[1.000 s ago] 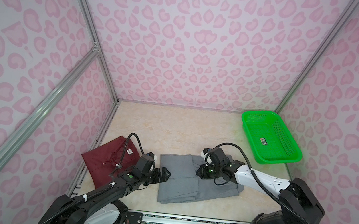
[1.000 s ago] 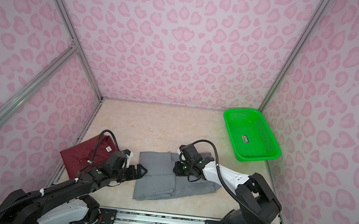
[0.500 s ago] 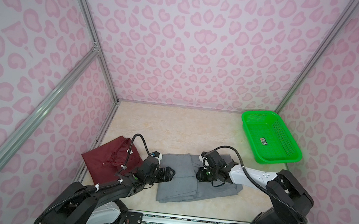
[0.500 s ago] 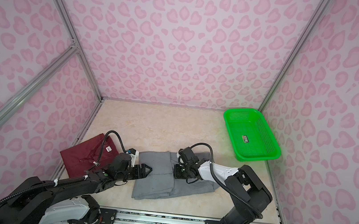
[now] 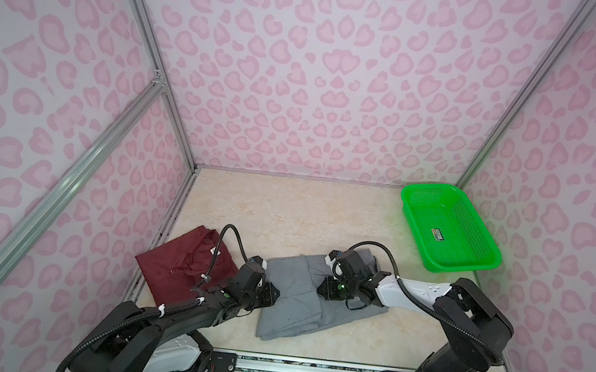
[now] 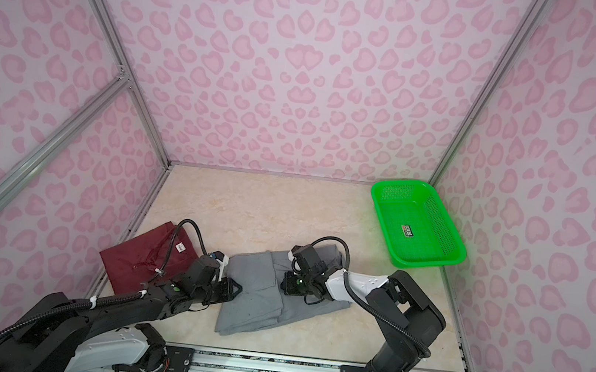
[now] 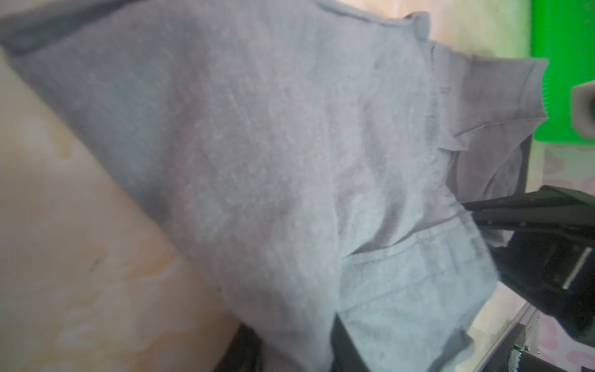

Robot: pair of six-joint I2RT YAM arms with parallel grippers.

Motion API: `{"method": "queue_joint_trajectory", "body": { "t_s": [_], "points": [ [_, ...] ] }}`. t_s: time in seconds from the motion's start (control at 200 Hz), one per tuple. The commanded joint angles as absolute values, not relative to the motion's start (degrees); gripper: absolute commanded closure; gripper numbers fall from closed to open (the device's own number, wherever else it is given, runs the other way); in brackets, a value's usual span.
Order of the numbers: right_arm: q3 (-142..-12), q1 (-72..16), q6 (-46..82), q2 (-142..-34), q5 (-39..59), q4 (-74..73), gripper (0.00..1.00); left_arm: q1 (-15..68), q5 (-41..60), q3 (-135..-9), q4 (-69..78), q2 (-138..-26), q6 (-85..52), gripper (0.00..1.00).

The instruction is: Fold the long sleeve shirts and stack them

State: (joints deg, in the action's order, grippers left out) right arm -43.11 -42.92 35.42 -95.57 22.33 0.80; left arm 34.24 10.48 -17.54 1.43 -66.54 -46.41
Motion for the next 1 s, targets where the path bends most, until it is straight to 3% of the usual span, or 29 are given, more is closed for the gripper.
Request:
{"method": "queue_joint_trajectory", "body": {
  "t_s": [0.0,0.155,0.22,0.556,0.996],
  "points": [
    [-42.4,-43.5,36.2,-96.6,20.9,6.1,0.83,34.3,8.5,-19.3,-10.6,-65.5,-45.4,0.86],
    [-42.7,-44.5,36.9,-97.3,21.0,5.4,0.84,34.4,7.1,-23.5,-16.9,-63.0,-43.4,0.89],
    [-43.2,-45.4,37.2,-97.7,21.0,5.1,0.84,34.3,6.3,-25.6,-20.3,-62.4,-42.7,0.96],
    [-45.5,-49.0,38.9,-100.4,21.1,3.3,0.84,34.4,1.0,-38.0,-38.9,-61.2,-40.2,0.96],
    [-50.1,-53.5,43.5,-106.8,20.5,-0.5,0.84,34.9,-3.3,-55.1,-56.5,-72.4,-34.8,0.96]
  ]
}}
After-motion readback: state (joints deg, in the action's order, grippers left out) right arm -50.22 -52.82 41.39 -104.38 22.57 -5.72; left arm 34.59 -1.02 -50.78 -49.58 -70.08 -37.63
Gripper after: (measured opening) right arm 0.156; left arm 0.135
